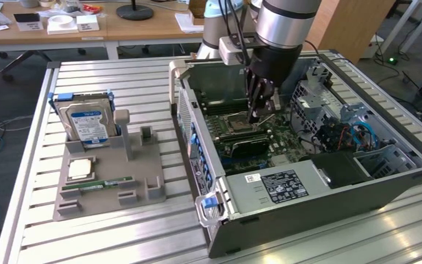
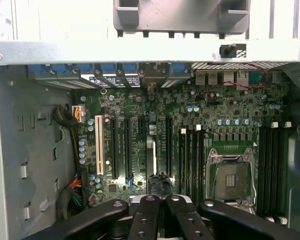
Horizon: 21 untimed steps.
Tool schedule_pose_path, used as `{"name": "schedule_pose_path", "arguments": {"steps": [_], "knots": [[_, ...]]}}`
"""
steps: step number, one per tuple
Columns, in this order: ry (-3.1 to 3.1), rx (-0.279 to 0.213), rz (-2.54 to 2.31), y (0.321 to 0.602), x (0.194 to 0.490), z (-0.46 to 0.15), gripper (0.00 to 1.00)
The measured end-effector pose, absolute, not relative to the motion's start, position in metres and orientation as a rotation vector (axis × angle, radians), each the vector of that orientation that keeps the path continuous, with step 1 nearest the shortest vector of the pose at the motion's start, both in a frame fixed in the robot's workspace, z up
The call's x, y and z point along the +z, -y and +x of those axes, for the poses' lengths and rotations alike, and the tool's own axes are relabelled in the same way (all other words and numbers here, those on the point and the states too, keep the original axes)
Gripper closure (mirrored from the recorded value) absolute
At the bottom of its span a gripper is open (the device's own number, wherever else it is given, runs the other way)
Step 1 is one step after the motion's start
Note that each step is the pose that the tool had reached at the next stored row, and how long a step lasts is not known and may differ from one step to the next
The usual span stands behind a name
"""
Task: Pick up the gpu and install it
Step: 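Press down on the gpu until it lock into place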
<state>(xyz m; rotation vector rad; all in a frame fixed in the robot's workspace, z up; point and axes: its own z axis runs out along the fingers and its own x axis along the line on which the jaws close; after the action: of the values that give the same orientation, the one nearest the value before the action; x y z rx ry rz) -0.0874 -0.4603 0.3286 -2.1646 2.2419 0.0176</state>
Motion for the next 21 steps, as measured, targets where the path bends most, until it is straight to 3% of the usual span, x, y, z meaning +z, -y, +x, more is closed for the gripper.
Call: {"name": "schedule_pose_path", "arguments": {"steps": [21], "knots": [[-2.242,0.018,-2.165,0.456,0.31,-0.088,0.89]]}}
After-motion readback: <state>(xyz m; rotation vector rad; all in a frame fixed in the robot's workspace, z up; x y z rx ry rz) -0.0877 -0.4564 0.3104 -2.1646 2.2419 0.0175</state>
